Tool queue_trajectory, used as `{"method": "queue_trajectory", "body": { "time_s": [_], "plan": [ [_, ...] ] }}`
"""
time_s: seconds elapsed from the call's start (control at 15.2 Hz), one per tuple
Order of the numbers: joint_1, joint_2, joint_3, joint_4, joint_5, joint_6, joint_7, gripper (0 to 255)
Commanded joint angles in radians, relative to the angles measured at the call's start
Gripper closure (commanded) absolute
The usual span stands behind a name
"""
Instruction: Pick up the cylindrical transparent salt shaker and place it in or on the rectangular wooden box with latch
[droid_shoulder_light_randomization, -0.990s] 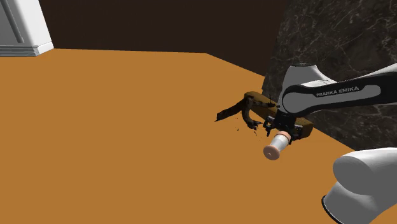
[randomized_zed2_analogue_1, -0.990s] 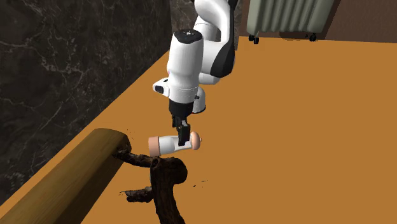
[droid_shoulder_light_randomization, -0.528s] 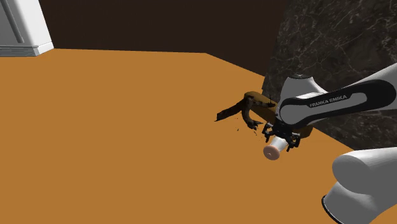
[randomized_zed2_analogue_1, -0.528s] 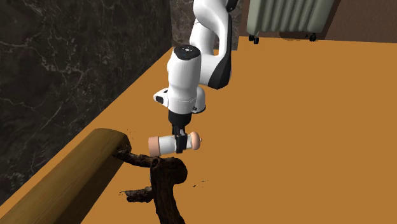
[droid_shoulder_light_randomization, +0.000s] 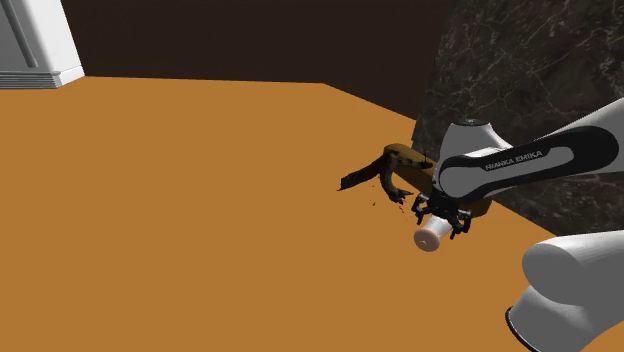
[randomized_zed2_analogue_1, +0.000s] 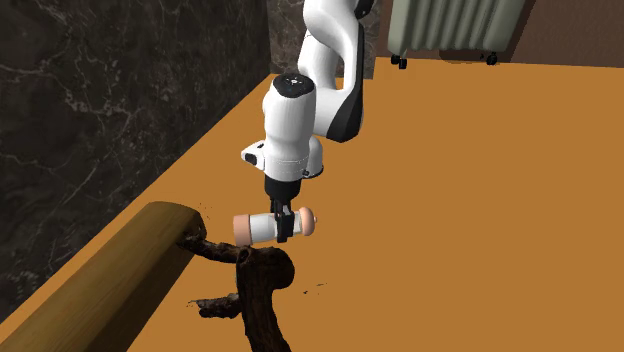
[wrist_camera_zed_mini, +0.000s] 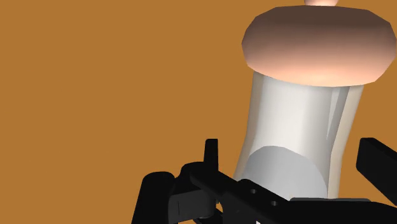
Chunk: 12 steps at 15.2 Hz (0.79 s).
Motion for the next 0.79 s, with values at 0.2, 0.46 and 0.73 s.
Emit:
{"method": "queue_trajectory", "body": {
  "time_s": [0.2, 0.46, 0.73],
  "plan": [
    [0.000, 0.000, 0.000, 0.000, 0.000, 0.000, 0.000, 255],
    [0.000, 0.000, 0.000, 0.000, 0.000, 0.000, 0.000, 255],
    [0.003, -0.028, -0.009, 0.014, -0.002, -0.041, -0.006, 255]
  ]
}}
